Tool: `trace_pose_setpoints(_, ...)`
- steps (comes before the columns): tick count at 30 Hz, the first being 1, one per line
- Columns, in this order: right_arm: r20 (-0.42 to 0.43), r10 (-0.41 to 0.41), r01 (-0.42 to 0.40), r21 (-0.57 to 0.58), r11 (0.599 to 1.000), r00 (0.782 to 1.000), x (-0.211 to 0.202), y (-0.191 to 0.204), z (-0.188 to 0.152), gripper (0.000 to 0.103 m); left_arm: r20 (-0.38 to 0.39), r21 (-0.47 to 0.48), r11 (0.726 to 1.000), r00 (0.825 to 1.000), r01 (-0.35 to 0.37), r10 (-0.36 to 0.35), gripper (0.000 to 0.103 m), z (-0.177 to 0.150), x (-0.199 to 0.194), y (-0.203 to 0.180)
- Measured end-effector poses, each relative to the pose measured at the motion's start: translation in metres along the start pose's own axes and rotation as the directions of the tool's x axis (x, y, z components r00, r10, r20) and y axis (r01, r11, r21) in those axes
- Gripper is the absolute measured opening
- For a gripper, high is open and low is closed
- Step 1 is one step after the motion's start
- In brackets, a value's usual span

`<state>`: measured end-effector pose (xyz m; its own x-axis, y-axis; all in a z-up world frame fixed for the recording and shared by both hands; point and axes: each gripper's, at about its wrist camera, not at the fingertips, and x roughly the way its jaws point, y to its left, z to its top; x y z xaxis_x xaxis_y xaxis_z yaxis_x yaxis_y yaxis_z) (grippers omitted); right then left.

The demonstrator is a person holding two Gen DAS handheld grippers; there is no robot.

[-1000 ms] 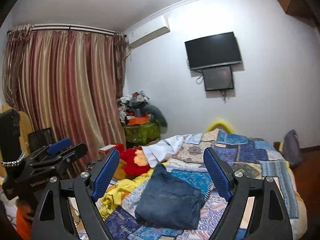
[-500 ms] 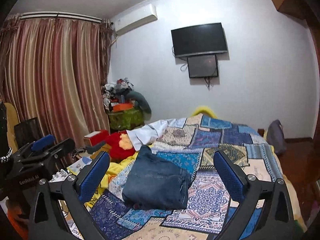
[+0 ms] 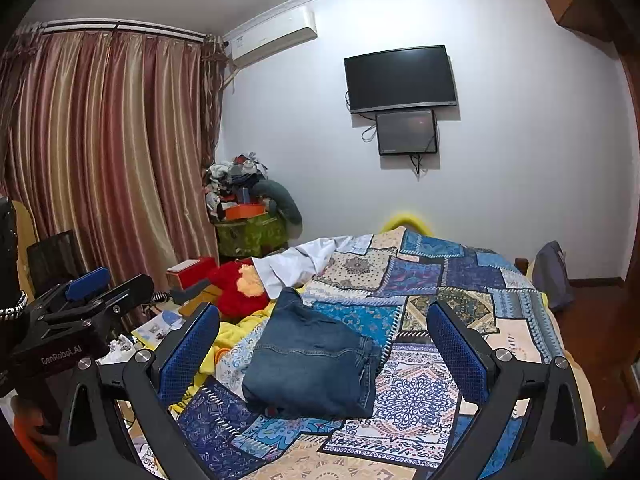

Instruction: Fold large clothes

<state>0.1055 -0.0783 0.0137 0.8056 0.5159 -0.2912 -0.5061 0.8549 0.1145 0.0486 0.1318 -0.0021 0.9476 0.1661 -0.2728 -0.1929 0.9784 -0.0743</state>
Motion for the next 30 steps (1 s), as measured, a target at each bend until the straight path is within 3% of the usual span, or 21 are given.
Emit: trace_pose_setpoints(30, 0.023, 0.01, -0.01, 0.002, 1.0, 1.0, -0.009, 0.001, 0.004, 0.103, 0.0, 0.009, 1.0, 1.0, 0.004, -0.004, 0.102, -0.006, 0.002, -0.012)
